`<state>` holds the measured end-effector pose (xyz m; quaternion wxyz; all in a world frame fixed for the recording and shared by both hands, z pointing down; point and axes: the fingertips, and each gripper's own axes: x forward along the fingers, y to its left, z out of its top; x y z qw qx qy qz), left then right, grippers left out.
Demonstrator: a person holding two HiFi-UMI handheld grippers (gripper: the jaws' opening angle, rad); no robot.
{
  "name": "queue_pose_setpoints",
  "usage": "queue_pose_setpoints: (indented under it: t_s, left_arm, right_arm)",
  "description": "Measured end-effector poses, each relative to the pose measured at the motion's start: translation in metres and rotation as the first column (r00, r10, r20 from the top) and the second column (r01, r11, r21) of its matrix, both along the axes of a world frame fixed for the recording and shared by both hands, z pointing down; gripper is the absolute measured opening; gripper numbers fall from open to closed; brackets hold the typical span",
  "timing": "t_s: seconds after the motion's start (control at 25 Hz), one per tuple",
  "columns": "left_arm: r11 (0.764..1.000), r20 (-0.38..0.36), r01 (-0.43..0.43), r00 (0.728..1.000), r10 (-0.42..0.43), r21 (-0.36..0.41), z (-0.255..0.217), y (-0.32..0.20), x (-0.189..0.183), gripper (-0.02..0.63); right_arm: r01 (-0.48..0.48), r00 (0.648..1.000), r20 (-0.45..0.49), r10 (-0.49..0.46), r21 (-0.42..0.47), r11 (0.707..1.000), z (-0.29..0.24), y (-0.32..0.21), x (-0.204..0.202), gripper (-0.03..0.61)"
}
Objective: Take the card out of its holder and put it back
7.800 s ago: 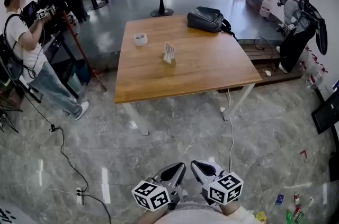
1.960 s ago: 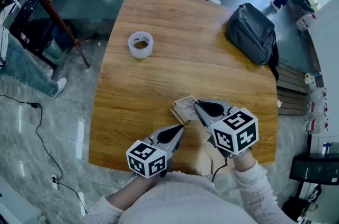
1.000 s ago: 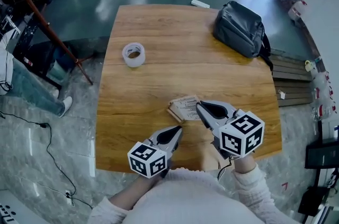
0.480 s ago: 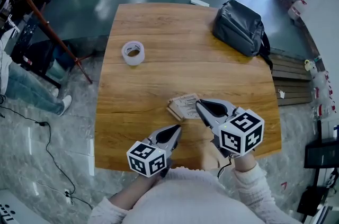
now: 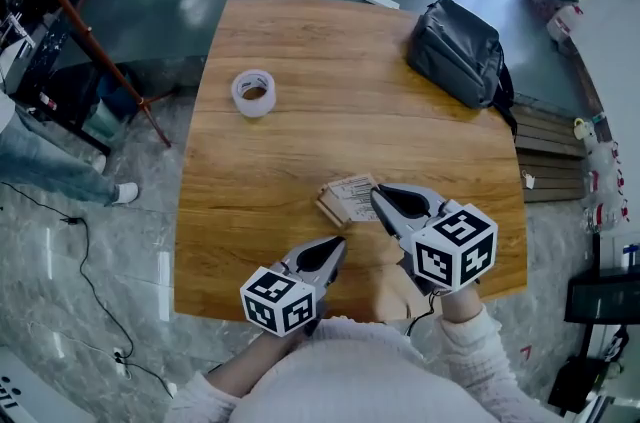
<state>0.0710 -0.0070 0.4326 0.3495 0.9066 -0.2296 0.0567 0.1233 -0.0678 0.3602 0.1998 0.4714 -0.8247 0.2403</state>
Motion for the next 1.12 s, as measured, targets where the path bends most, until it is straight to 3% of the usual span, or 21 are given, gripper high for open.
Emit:
queue_pose_setpoints:
  t_s: [1.12]
  left_arm:
    - [0.989,-0.049,0.07,0.996,-0.077,-0.132,0.025,-0.014,-0.008,0.008]
  right_arm:
    - [0.082,0.988,-0.114,-0.101,-0.159,0.984,0.046,-0.024,-0.016,0.014]
